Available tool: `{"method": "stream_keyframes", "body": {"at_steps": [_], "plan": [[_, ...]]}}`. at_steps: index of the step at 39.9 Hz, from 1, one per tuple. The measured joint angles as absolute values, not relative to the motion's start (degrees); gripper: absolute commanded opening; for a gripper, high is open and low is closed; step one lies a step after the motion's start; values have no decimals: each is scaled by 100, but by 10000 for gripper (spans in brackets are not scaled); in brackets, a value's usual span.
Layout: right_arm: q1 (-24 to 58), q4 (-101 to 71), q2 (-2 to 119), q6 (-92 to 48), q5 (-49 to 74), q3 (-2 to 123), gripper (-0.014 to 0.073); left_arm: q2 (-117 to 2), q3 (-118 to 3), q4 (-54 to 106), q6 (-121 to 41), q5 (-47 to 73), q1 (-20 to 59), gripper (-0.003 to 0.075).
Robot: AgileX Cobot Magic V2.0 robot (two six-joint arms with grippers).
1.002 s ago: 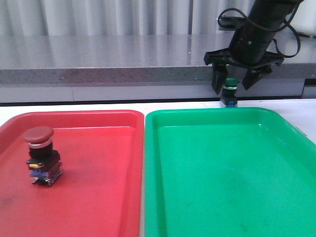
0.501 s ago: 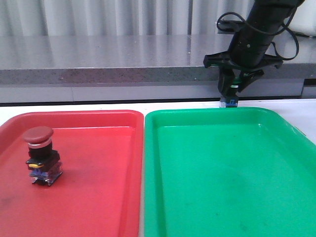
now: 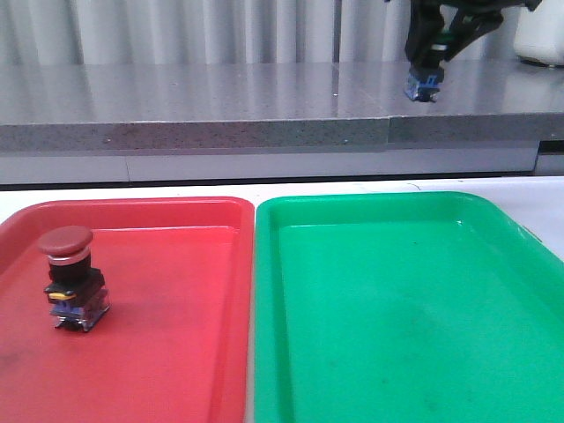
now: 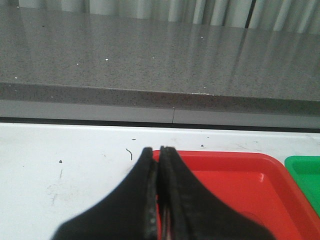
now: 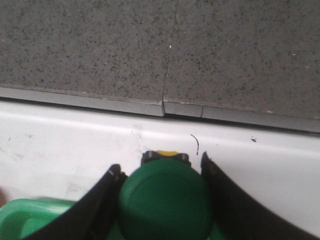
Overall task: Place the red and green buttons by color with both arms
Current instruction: 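Carry the green button into the green tray and lower it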
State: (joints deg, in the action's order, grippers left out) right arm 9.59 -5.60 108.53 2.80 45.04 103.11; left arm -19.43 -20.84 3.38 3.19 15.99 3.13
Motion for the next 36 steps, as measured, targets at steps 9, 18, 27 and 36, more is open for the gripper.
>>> {"method": "stream_keyframes", "body": {"at_steps": [9, 18, 27, 36], "plan": [[1148, -536, 9499, 280, 3988, 8529, 158, -1943, -2084, 338, 319, 1589, 313, -20], [1793, -536, 8556, 268, 3464, 6547, 158, -1943, -2084, 338, 319, 1589, 313, -20], [2355, -536, 8692, 255, 2925, 5542, 158, -1943, -2084, 338, 319, 1589, 313, -20], [2533, -536, 9159, 255, 2721, 5369, 158, -1943, -2084, 338, 319, 1589, 313, -20]]}}
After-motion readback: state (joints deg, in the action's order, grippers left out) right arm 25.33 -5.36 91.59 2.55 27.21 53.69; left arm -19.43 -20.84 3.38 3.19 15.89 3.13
